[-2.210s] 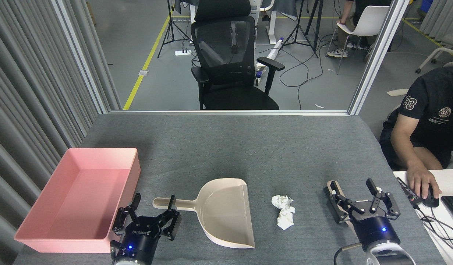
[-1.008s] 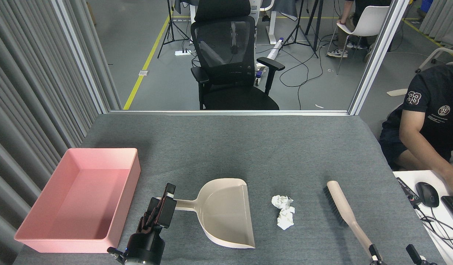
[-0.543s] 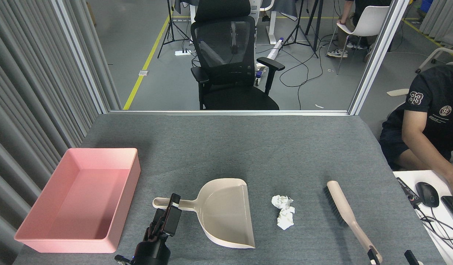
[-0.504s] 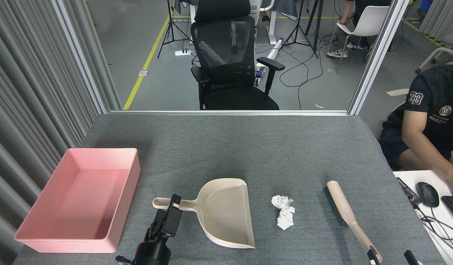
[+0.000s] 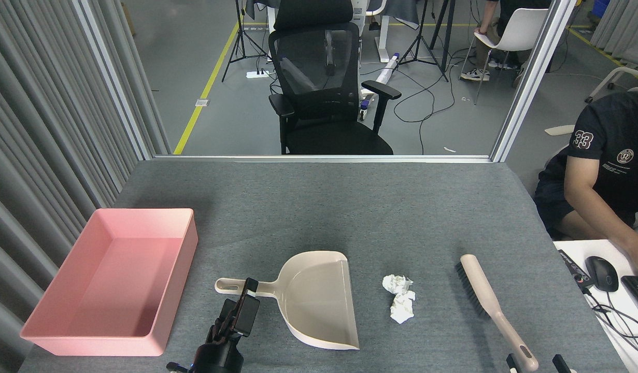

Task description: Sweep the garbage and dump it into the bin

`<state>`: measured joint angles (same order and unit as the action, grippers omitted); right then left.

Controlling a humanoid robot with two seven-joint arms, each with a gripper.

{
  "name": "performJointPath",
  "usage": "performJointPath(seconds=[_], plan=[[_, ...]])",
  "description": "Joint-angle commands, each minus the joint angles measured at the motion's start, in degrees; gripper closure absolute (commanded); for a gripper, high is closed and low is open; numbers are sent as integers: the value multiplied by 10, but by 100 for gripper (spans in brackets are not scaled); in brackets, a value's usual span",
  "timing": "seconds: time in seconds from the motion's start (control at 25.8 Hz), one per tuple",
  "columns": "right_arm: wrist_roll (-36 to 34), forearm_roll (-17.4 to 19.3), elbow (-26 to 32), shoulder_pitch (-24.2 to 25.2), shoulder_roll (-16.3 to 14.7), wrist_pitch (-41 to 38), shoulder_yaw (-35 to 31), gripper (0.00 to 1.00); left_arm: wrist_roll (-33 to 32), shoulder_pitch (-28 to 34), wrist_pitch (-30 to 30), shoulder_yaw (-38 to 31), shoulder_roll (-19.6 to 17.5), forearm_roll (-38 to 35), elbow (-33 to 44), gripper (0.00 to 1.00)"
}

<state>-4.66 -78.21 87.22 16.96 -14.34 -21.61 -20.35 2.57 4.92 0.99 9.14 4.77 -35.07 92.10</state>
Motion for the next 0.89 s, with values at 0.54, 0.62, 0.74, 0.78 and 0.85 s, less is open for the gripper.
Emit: performJointPath(seconds=[0.54,0.62,0.74,0.78,0.85], plan=[[-3,-24,-20,-22,0,4,22,31,2,0,0,-3,0,-1,3,0],[-3,-24,-21,-22,0,5,22,31,4,0,0,-3,0,0,3,0],[-3,-24,-24,-22,1,4,22,31,10,0,0,-3,0,0,3,0],[-3,-24,-25,-22,0,4,22,31,10,0,0,-3,0,-1,3,0],[-2,-24,-25,-22,0,4,23,31,10,0,0,-3,0,-1,3,0]])
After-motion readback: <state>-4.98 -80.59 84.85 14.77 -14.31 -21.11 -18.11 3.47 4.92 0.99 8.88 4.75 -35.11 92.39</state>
